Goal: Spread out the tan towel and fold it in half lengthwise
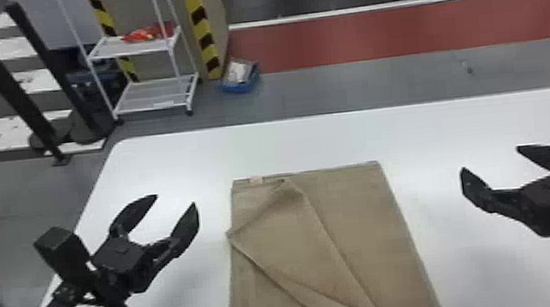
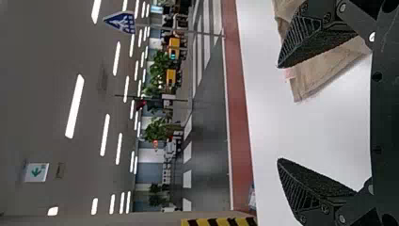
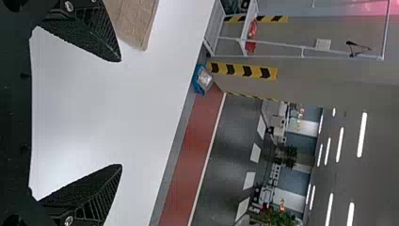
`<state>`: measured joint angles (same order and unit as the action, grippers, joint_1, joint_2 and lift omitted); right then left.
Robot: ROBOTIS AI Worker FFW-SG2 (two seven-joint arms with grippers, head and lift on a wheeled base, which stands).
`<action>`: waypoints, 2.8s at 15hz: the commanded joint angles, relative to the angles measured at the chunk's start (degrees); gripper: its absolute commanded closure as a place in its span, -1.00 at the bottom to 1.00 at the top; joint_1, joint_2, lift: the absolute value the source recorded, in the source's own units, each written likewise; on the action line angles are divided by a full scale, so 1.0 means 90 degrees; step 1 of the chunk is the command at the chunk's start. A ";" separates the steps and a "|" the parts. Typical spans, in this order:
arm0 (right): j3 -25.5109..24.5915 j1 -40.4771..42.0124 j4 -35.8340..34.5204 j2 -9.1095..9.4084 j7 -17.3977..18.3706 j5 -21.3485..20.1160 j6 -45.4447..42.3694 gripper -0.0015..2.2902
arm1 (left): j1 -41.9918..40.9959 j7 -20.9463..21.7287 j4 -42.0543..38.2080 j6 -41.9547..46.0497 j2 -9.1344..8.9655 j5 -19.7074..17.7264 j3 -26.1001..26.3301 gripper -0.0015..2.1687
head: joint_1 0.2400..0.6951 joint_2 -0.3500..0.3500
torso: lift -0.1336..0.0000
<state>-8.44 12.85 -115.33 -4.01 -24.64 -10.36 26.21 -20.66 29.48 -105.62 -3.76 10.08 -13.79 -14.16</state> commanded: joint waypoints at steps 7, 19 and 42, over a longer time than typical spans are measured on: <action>-0.1718 0.0437 -0.0340 0.0397 0.0013 0.1014 -0.0084 -0.93 | 0.0440 0.0669 0.0017 -0.1610 -0.0016 0.0585 0.0567 -0.73 | 1.00 -0.38 | -0.87; -0.1913 0.0369 -0.0164 0.0377 -0.0016 0.1161 -0.0084 -0.93 | 0.1133 0.0992 0.0398 -0.2586 -0.0065 0.1289 0.0899 -0.69 | 1.00 -0.60 | -0.87; -0.1816 0.0203 0.0080 0.0367 -0.0036 0.1180 -0.0045 -0.93 | 0.0694 0.1744 -0.0217 -0.2567 -0.0065 0.1376 0.0763 0.19 | 1.00 -0.66 | -0.87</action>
<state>-24.93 14.71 -114.65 -0.74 -24.96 0.27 25.80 -14.39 44.93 -107.48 -26.99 9.54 -1.40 -7.17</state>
